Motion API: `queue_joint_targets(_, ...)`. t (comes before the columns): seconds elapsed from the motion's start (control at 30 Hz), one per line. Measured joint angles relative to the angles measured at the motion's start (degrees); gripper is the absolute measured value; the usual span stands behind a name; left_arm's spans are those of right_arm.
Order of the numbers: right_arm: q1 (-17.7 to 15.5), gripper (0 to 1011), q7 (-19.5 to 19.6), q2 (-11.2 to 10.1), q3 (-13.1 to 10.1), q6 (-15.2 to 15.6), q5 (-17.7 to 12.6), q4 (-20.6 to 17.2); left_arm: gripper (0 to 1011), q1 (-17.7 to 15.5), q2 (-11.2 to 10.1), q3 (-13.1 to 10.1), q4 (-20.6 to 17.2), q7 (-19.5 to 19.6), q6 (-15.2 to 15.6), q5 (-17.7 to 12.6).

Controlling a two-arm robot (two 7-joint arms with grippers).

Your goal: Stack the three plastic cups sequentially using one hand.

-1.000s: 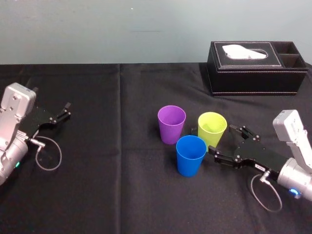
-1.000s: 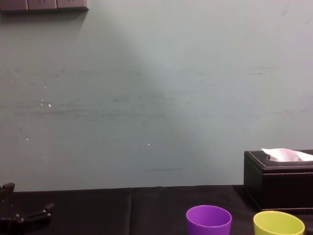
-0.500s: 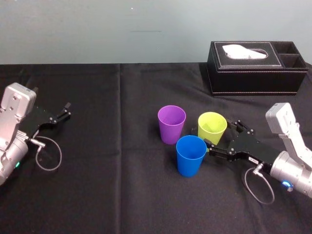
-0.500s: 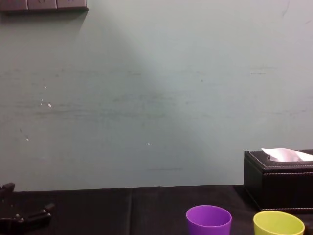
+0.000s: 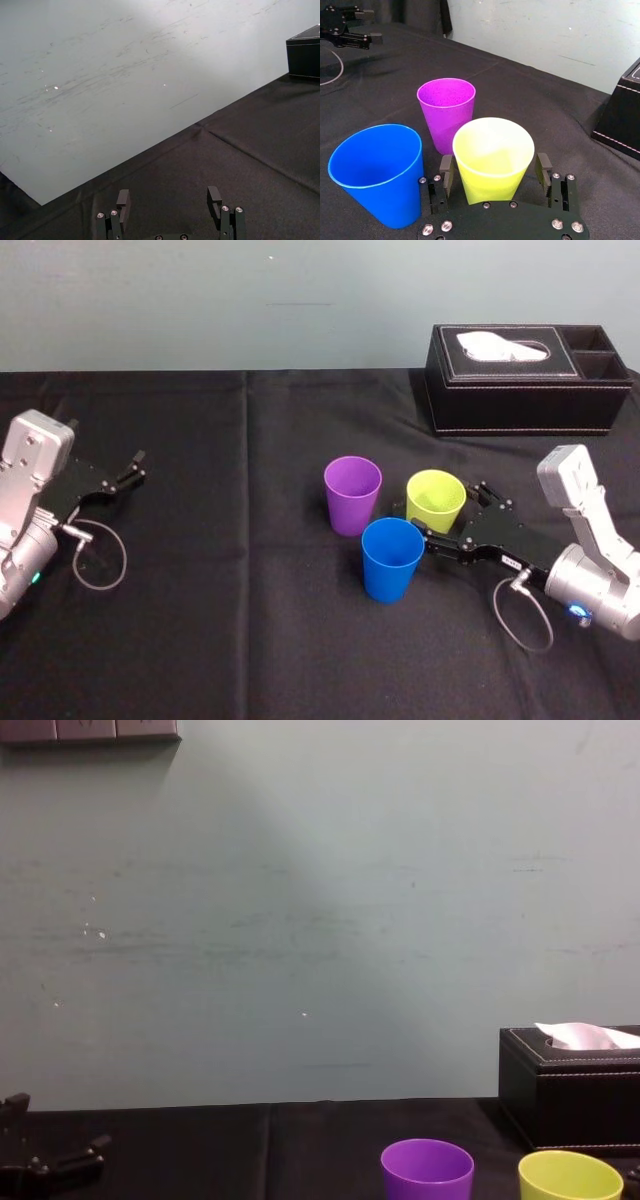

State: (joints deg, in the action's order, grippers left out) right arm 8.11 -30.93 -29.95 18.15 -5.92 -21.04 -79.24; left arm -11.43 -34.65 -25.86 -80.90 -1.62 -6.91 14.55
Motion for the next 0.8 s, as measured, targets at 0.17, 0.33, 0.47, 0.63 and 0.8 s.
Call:
queue_joint_targets(0.17, 0.0, 1003, 0.0, 0.0, 0.0, 0.0, 0.0, 0.0, 1012, 0.0, 0.0, 0.0, 0.0, 0.0, 0.0, 0.0)
queue_joint_targets(0.33, -0.1, 979, 0.0, -0.1, 0.0, 0.0, 0.0, -0.1, 1011, 0.0, 0.0, 0.0, 0.0, 0.0, 0.0, 0.0)
queue_joint_targets(0.47, -0.1, 888, 0.0, -0.1, 0.0, 0.0, 0.0, -0.1, 1011, 0.0, 0.0, 0.0, 0.0, 0.0, 0.0, 0.0)
queue_joint_targets(0.63, -0.2, 778, 0.0, -0.1, -0.1, 0.0, -0.1, -0.2, 1012, 0.0, 0.0, 0.0, 0.0, 0.0, 0.0, 0.0)
queue_joint_targets(0.8, -0.2, 743, 0.0, -0.1, -0.1, 0.0, -0.1, -0.2, 1011, 0.0, 0.0, 0.0, 0.0, 0.0, 0.0, 0.0)
